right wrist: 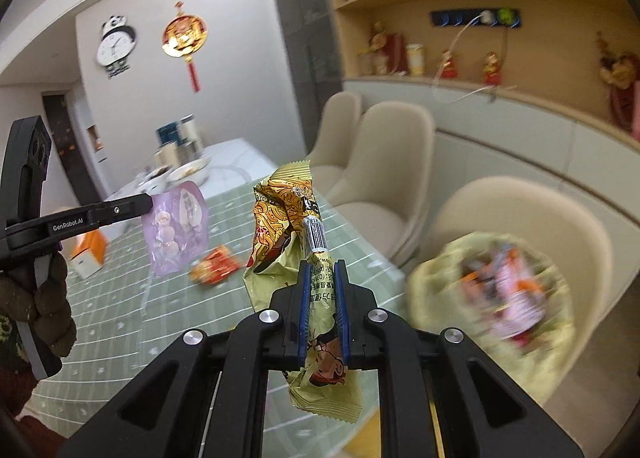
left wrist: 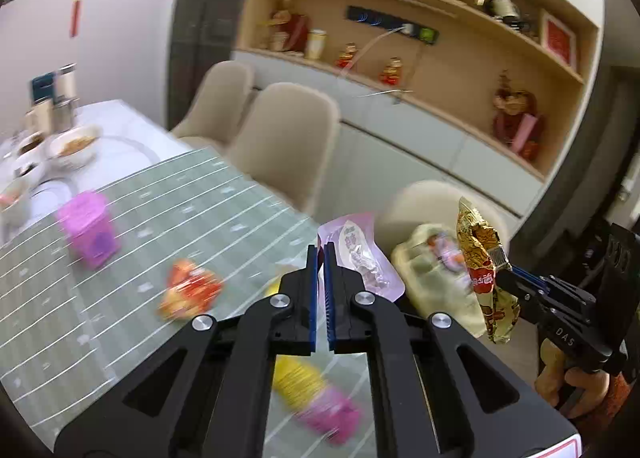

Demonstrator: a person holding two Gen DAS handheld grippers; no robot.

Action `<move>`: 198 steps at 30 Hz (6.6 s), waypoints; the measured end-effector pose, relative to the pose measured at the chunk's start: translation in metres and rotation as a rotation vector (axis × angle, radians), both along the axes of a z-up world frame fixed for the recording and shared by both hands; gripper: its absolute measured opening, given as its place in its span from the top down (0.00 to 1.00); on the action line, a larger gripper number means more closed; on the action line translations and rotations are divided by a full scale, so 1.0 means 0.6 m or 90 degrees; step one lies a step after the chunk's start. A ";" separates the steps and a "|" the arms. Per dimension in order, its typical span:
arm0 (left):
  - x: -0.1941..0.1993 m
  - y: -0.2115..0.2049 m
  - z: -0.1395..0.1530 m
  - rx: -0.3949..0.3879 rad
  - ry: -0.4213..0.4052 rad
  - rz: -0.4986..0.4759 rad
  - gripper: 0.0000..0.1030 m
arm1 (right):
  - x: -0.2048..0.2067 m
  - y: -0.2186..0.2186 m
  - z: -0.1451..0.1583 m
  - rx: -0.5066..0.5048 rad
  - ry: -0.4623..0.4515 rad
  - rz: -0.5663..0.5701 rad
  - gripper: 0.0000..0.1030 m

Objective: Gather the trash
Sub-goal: 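Carry the purple and gold wrappers to the bin and lower them in, then move both open tools back over the remaining wrappers on the table, then grasp the red-gold snack bag with the left tool while the right tool grasps the yellow-pink packet, then carry the red-gold bag and yellow-pink packet over the bin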

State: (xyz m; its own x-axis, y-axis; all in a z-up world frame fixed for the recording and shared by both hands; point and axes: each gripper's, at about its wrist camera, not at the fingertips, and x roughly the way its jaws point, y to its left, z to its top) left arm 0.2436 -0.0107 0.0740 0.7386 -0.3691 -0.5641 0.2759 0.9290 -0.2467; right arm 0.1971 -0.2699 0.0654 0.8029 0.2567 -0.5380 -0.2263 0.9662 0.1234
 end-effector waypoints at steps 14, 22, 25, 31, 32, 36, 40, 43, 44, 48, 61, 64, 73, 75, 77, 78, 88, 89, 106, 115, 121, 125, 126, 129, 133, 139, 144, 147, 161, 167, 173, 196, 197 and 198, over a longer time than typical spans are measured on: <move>0.137 -0.337 -0.034 -0.057 0.050 -0.193 0.97 | 0.026 -0.284 0.022 -0.005 -0.037 -0.163 0.88; 0.199 -0.458 -0.125 -0.010 0.126 -0.220 0.97 | 0.066 -0.371 -0.025 0.028 -0.008 -0.191 0.88; 0.216 -0.477 -0.153 0.004 0.149 -0.219 0.97 | 0.088 -0.388 -0.040 0.037 0.006 -0.192 0.88; 0.246 -0.477 -0.181 -0.026 0.180 -0.210 0.88 | 0.124 -0.397 -0.071 0.056 0.030 -0.185 0.88; 0.250 -0.475 -0.181 -0.032 0.185 -0.208 0.82 | 0.130 -0.395 -0.074 0.057 0.034 -0.183 0.88; 0.248 -0.455 -0.172 -0.036 0.173 -0.187 0.67 | 0.150 -0.382 -0.086 0.053 0.046 -0.171 0.88; 0.233 -0.419 -0.159 -0.018 0.155 -0.159 0.65 | 0.170 -0.358 -0.108 0.040 0.068 -0.149 0.88; 0.218 -0.383 -0.152 -0.006 0.149 -0.134 0.63 | 0.189 -0.338 -0.125 0.033 0.086 -0.132 0.88; 0.213 -0.370 -0.150 -0.004 0.146 -0.126 0.62 | 0.196 -0.329 -0.130 0.027 0.093 -0.128 0.88; 0.187 -0.309 -0.151 0.006 0.149 -0.086 0.60 | 0.215 -0.308 -0.156 0.015 0.126 -0.122 0.88; 0.106 -0.106 -0.152 -0.006 0.185 0.064 0.59 | 0.190 -0.265 -0.160 0.021 0.137 -0.155 0.60; 0.079 -0.044 -0.147 -0.005 0.179 0.108 0.58 | 0.172 -0.241 -0.150 0.026 0.130 -0.151 0.60; -0.001 0.123 -0.150 -0.001 0.163 0.206 0.54 | 0.110 -0.100 -0.122 0.047 0.093 -0.056 0.60; -0.010 0.153 -0.160 0.004 0.158 0.207 0.54 | 0.090 -0.067 -0.122 0.051 0.088 -0.042 0.60; -0.011 0.170 -0.168 0.011 0.155 0.198 0.54 | 0.071 -0.043 -0.124 0.063 0.088 -0.031 0.60; -0.008 0.180 -0.175 0.015 0.155 0.186 0.53 | 0.062 -0.029 -0.125 0.068 0.091 -0.024 0.60; 0.093 0.206 -0.248 0.040 0.169 0.095 0.53 | 0.011 0.069 -0.166 0.051 0.166 0.015 0.60; 0.103 0.208 -0.255 0.036 0.175 0.100 0.53 | 0.009 0.074 -0.170 0.051 0.172 0.012 0.60; 0.140 0.199 -0.296 -0.012 0.220 0.048 0.92 | 0.016 0.165 -0.245 0.000 0.259 0.060 0.57; -0.005 0.229 -0.296 -0.061 0.276 0.067 0.92 | 0.040 0.241 -0.249 -0.071 0.258 0.176 0.57; -0.038 0.238 -0.282 -0.051 0.262 0.082 0.92 | 0.063 0.273 -0.267 -0.087 0.269 0.218 0.57; -0.040 0.239 -0.273 -0.060 0.259 0.081 0.92 | 0.071 0.281 -0.287 -0.113 0.297 0.226 0.60; -0.041 0.238 -0.270 -0.060 0.257 0.079 0.92 | 0.068 0.277 -0.284 -0.111 0.290 0.224 0.66; -0.042 0.231 -0.263 -0.061 0.253 0.072 0.92 | 0.062 0.264 -0.269 -0.089 0.284 0.216 0.79; -0.043 0.216 -0.247 -0.055 0.243 0.059 0.92 | 0.050 0.240 -0.238 -0.072 0.254 0.191 0.81; -0.047 0.182 -0.202 -0.040 0.210 0.035 0.92 | 0.033 0.196 -0.191 -0.032 0.213 0.152 0.81; -0.051 0.143 -0.147 -0.021 0.166 0.028 0.92 | 0.021 0.160 -0.150 -0.016 0.167 0.130 0.81; -0.049 0.115 -0.108 -0.019 0.133 0.030 0.92 | 0.017 0.129 -0.121 0.002 0.133 0.121 0.81; 0.024 -0.052 0.003 -0.053 0.036 0.003 0.92 | 0.043 -0.090 -0.008 0.006 0.017 0.039 0.81; 0.042 -0.175 -0.006 -0.062 0.020 -0.050 0.92 | 0.044 -0.197 -0.009 -0.002 -0.009 -0.014 0.81; 0.072 -0.260 -0.026 -0.046 0.045 -0.092 0.92 | 0.058 -0.271 -0.020 0.028 -0.004 -0.061 0.81; 0.191 -0.446 -0.127 0.009 0.137 -0.159 0.92 | 0.114 -0.380 -0.087 0.056 0.042 -0.115 0.81; 0.197 -0.455 -0.133 0.012 0.143 -0.163 0.92 | 0.116 -0.385 -0.091 0.059 0.046 -0.117 0.81; 0.205 -0.467 -0.142 0.013 0.151 -0.168 0.92 | 0.117 -0.389 -0.093 0.060 0.048 -0.120 0.81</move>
